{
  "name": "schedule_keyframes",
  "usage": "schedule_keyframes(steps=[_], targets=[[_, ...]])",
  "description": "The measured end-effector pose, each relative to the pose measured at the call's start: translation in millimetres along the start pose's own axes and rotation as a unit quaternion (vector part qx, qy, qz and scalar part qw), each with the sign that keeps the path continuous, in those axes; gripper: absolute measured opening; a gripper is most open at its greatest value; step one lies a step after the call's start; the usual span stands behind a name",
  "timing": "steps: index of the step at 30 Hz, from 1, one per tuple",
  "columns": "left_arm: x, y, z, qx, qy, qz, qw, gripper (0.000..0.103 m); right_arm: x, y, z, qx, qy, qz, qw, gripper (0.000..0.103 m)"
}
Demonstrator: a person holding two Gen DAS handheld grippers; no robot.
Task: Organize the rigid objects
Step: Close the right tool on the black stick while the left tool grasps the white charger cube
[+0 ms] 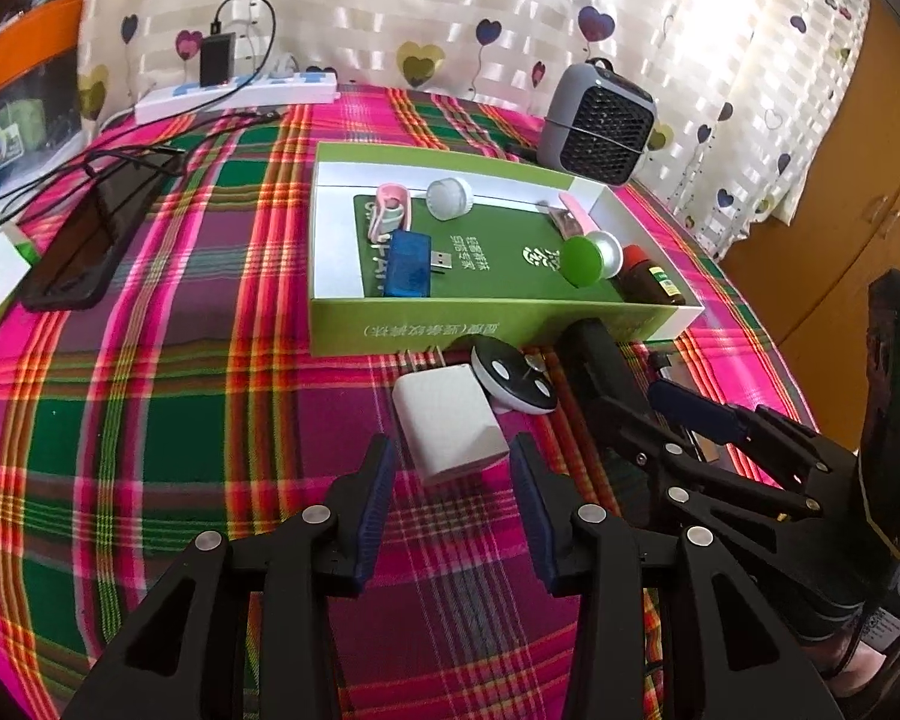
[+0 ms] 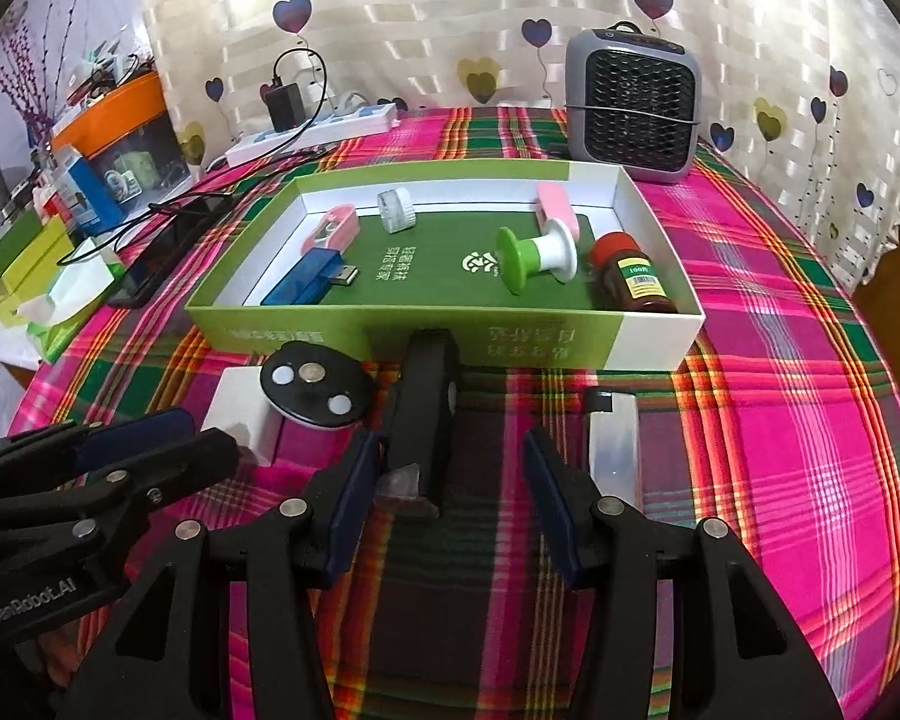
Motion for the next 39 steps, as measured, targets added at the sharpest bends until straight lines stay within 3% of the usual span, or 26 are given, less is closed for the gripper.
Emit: schedule_keyframes(steps=[4,27,39], targets=[[4.1,3.1,1.0,-0.002,0.01,0.0,1.0,0.039,2.1,0.4,4.7,0.003,0.005,-0.005,1.0,0.046],[25.3,8.6,14.3,0.04,0.061,-0.007,0.9973,0.04,10.3,4.5,12.6,-0.008,0.021,-0.016,1.0,0.045],[24.1,8.8,11.6,0.026,0.052,-0.005,0.9983,0.04,11.8,4.8,11.1,-0.018,0.017,-0.017,1.0,0.045]])
Point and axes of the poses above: each gripper's, at about its wrist camera, not at the fingertips, and x roughly the way its jaws point, z to its right, y to its top, the point moved 1 cm from there along x, roughly the way its jaws point, and after that the axes turned 8 degrees about z, right-handed, at the moved point
